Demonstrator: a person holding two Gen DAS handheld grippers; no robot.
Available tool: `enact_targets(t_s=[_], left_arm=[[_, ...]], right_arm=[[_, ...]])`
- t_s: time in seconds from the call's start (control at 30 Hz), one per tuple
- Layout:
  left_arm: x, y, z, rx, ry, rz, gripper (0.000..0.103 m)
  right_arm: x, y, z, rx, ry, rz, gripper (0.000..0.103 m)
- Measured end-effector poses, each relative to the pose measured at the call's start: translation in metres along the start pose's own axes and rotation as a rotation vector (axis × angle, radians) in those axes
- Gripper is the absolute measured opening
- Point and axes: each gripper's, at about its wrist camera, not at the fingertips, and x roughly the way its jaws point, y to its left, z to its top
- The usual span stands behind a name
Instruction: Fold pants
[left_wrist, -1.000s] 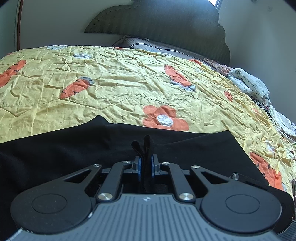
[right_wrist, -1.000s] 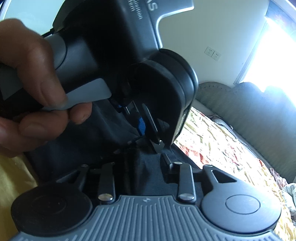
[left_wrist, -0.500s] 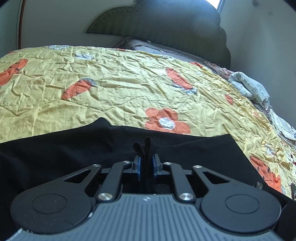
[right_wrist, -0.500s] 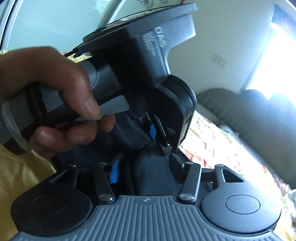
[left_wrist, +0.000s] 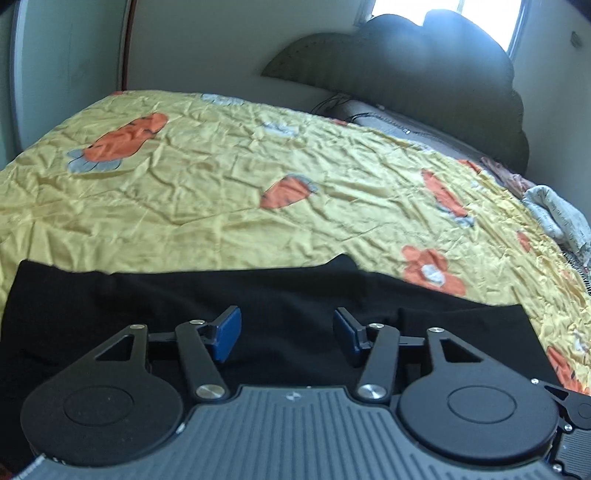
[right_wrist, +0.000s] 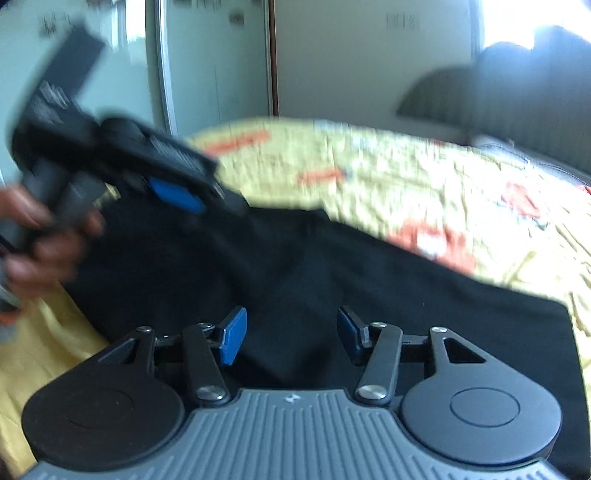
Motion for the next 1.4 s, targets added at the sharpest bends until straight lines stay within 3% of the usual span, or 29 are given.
enact_targets(t_s=[0.13, 0.27, 0.37, 0.47, 0.63, 0.77, 0.83, 0.93, 1.03, 1.13, 1.4], left_arm=[[-0.003, 0.009, -0.010, 0.001, 0.018, 0.038, 0.058], [0.000, 0.017, -0.017, 0.006, 0.039, 0.062, 0.060], [-0.017, 0.024, -0.019, -0.009, 0.006, 0.065, 0.059], [-0.044, 0.035, -0.017, -0.046, -0.038, 0.040, 0.062], [-0.080, 0.067, -0.027, -0.131, -0.058, 0.058, 0.063], [-0.083, 0.088, -0.043, -0.120, 0.008, 0.059, 0.062], [-0.086, 0.095, -0.052, -0.118, 0.023, 0.063, 0.057], [-0.110, 0.119, -0.054, -0.211, -0.037, 0.057, 0.056], [-0.131, 0.147, -0.050, -0.328, -0.094, 0.096, 0.056], [-0.142, 0.166, -0.049, -0.403, -0.109, 0.111, 0.056], [-0.140, 0.191, -0.060, -0.570, -0.072, -0.019, 0.056]], right_arm=[[-0.007, 0.003, 0.001, -0.011, -0.050, -0.019, 0.053], [0.011, 0.002, 0.002, -0.064, 0.011, -0.038, 0.055], [0.005, 0.008, 0.015, -0.066, -0.014, -0.035, 0.055], [-0.010, 0.021, 0.028, -0.121, -0.058, 0.001, 0.055], [-0.016, 0.082, 0.042, -0.261, -0.117, 0.094, 0.055], [-0.006, 0.114, 0.045, -0.348, -0.120, 0.132, 0.055], [-0.001, 0.122, 0.049, -0.365, -0.111, 0.174, 0.055], [0.006, 0.146, 0.059, -0.426, -0.126, 0.210, 0.054], [0.014, 0.181, 0.053, -0.499, -0.157, 0.224, 0.054], [0.026, 0.209, 0.049, -0.568, -0.174, 0.249, 0.051], [0.062, 0.263, 0.037, -0.737, -0.185, 0.165, 0.035]])
